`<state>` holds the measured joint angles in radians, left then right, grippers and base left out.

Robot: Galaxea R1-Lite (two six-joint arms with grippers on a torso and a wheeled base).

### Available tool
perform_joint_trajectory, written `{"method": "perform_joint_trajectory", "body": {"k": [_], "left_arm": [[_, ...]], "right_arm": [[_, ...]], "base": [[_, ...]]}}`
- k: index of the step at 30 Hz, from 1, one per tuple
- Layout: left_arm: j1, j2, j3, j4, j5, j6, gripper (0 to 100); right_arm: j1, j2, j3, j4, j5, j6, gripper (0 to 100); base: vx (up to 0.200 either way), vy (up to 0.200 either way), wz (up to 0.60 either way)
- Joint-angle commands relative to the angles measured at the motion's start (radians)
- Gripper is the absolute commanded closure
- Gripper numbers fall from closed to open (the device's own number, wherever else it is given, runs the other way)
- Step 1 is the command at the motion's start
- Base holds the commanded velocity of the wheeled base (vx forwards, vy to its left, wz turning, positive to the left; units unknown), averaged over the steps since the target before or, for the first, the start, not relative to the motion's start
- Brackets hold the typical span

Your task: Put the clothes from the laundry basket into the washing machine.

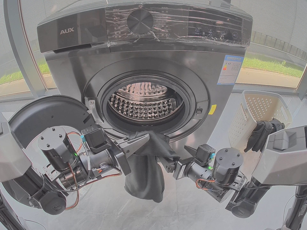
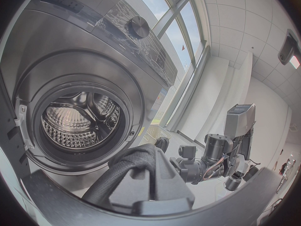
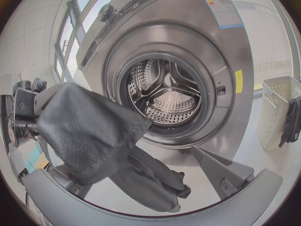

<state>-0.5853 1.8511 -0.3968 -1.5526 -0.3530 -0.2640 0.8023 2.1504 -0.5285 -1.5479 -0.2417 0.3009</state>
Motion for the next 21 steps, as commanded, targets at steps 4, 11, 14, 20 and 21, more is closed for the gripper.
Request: {"method": "perform_joint_trajectory", "body": {"k": [4,11,14,20,21], "left_arm": [[-0.005,0.004,0.0,-0.003,-0.001,0.0,100],[-0.005,0.011,-0.007,-0.003,-0.001,-0.001,100],[-0.005,0.014,-0.004,-0.003,-0.001,0.0,100],[-0.01,0.019,0.001,-0.003,-0.001,0.003,100],[-0.011,0.019,0.001,-0.003,-0.001,0.003,100]], "right_arm": [[0.0,-0.055,-0.005,0.0,0.036,-0.005,0],[0.011,-0.049,-0.004,-0.001,0.113,-0.039,0],[0.028,-0.052,-0.005,-0.001,0.148,-0.048,0],[0.038,-0.044,-0.045,-0.001,0.157,-0.057,0],[0.038,-0.043,-0.05,-0.001,0.157,-0.055,0]], "base": [[0.0,0.0,0.0],[0.0,0.0,0.0],[0.0,0.0,0.0],[0.0,0.0,0.0],[0.0,0.0,0.0]]}}
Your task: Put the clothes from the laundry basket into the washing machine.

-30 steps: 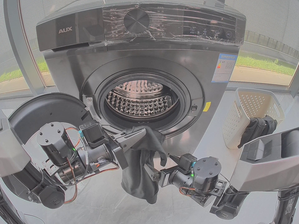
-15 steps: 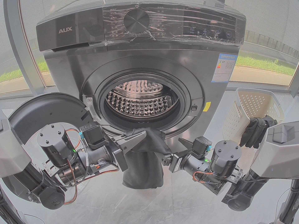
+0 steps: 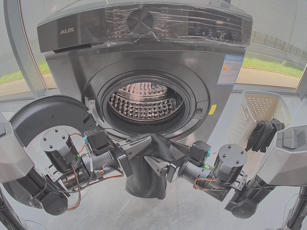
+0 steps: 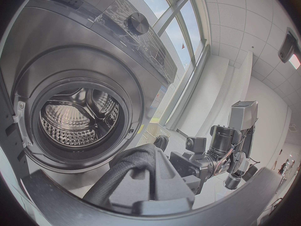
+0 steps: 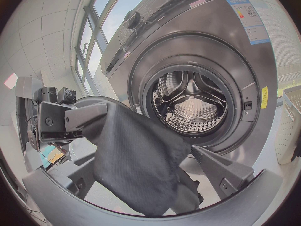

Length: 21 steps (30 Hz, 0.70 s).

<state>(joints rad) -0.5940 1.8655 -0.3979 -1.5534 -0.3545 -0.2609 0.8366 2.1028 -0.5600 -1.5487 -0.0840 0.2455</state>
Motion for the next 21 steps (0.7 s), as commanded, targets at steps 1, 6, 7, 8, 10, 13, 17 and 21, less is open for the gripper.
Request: {"method": "perform_joint_trajectory", "body": {"k": [1,6,7,8,10,13,17,21], "left_arm": [[-0.003,0.004,0.002,-0.002,0.0,0.0,100],[-0.004,0.004,-0.001,-0.002,0.0,-0.003,100],[-0.004,0.003,-0.002,-0.002,0.0,-0.003,100],[-0.006,0.004,-0.002,-0.002,0.0,-0.003,100],[-0.009,0.003,-0.002,-0.002,0.0,-0.005,100],[-0.018,0.003,-0.001,-0.002,0.0,-0.005,100],[-0.03,0.001,0.001,-0.002,0.0,-0.006,100],[-0.03,0.003,0.002,-0.002,0.0,-0.008,100]], "right_arm": [[0.006,0.005,-0.018,-0.001,0.0,0.0,0],[0.016,0.013,-0.023,-0.001,-0.005,-0.002,100],[0.016,0.017,-0.024,-0.002,-0.005,-0.002,100],[0.016,0.02,-0.024,-0.002,-0.006,-0.005,100],[0.015,0.022,-0.026,-0.002,-0.005,-0.014,100],[0.016,0.022,-0.035,-0.002,-0.005,-0.017,100],[0.027,0.019,-0.043,-0.002,-0.006,-0.014,100],[0.041,0.011,-0.032,-0.002,-0.01,-0.011,100]], "base": [[0.0,0.0,0.0],[0.0,0.0,0.0],[0.0,0.0,0.0],[0.0,0.0,0.0],[0.0,0.0,0.0],[0.0,0.0,0.0],[0.0,0.0,0.0],[0.0,0.0,0.0]]}}
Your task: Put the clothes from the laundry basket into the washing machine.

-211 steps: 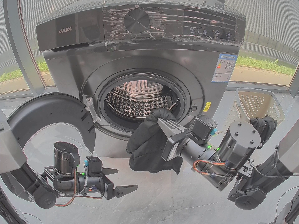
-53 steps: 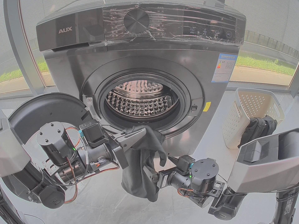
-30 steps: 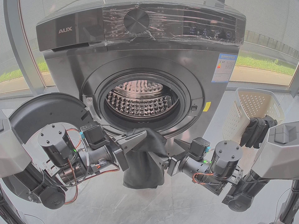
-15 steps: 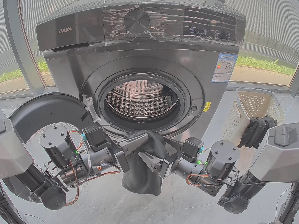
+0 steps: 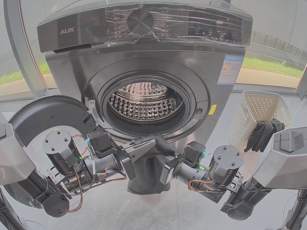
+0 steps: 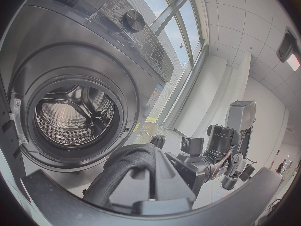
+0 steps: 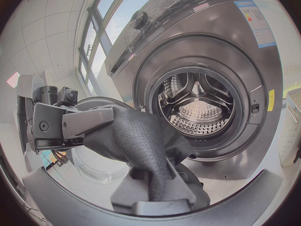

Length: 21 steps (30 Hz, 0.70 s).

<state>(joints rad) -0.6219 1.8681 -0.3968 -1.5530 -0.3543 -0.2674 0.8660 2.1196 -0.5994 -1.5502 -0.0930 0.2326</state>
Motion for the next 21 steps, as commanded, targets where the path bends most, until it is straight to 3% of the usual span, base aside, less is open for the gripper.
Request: {"method": "perform_joint_trajectory", "body": {"k": [1,10,14,15,21], "left_arm": [[-0.002,0.0,0.001,-0.002,0.0,-0.001,100],[0.005,-0.004,-0.004,-0.002,0.001,-0.001,100],[0.01,-0.004,0.0,-0.002,0.001,-0.001,100],[0.01,-0.004,0.0,-0.002,0.001,-0.001,100],[0.008,-0.009,0.001,-0.002,0.001,-0.004,100]], "right_arm": [[0.015,-0.007,0.01,-0.001,-0.001,0.002,100],[0.001,-0.015,0.049,-0.001,-0.008,0.002,100],[-0.008,-0.012,0.064,0.001,-0.034,0.004,100],[-0.015,-0.012,0.064,0.001,-0.034,0.004,0],[-0.041,-0.013,0.056,0.001,-0.034,-0.009,0]], "base": [[0.0,0.0,0.0],[0.0,0.0,0.0],[0.0,0.0,0.0],[0.0,0.0,0.0],[0.0,0.0,0.0]]}}
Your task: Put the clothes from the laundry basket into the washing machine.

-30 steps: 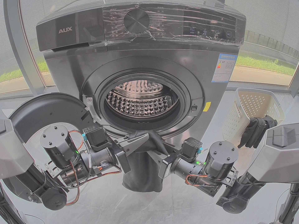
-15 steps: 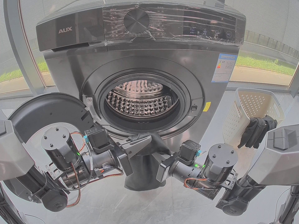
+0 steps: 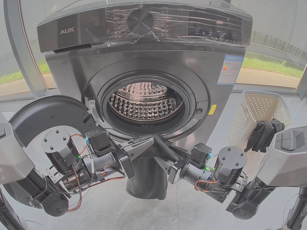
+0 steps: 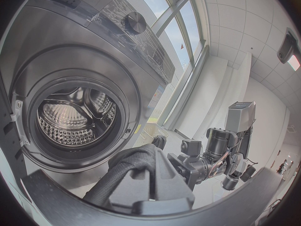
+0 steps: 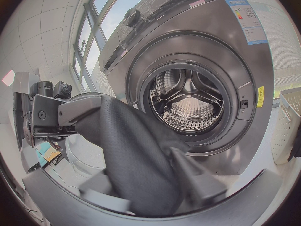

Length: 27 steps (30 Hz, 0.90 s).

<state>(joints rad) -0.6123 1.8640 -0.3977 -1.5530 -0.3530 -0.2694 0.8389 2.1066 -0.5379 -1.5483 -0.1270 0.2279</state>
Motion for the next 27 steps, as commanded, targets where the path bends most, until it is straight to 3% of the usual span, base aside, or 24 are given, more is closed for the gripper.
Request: {"method": "perform_joint_trajectory", "body": {"k": [1,6,12,20,21,27], "left_arm": [[-0.001,-0.005,0.002,-0.002,0.0,-0.002,100],[-0.001,-0.005,0.002,-0.002,0.0,-0.002,100],[-0.009,-0.006,0.002,-0.002,-0.001,-0.004,100],[-0.009,-0.005,0.016,-0.002,-0.001,-0.002,100],[-0.009,-0.005,0.016,-0.002,-0.001,-0.002,100],[-0.01,-0.002,0.016,-0.002,-0.001,-0.004,100]], "right_arm": [[-0.015,0.0,-0.007,-0.001,0.0,-0.005,0],[-0.015,-0.004,-0.011,0.001,0.017,-0.019,0],[-0.014,0.018,-0.059,0.001,0.09,-0.03,0],[-0.012,0.043,-0.128,0.001,0.112,-0.062,0],[-0.012,0.044,-0.129,0.001,0.112,-0.062,100],[-0.003,0.044,-0.137,-0.001,0.112,-0.061,100]], "base": [[0.0,0.0,0.0],[0.0,0.0,0.0],[0.0,0.0,0.0],[0.0,0.0,0.0],[0.0,0.0,0.0],[0.0,0.0,0.0]]}}
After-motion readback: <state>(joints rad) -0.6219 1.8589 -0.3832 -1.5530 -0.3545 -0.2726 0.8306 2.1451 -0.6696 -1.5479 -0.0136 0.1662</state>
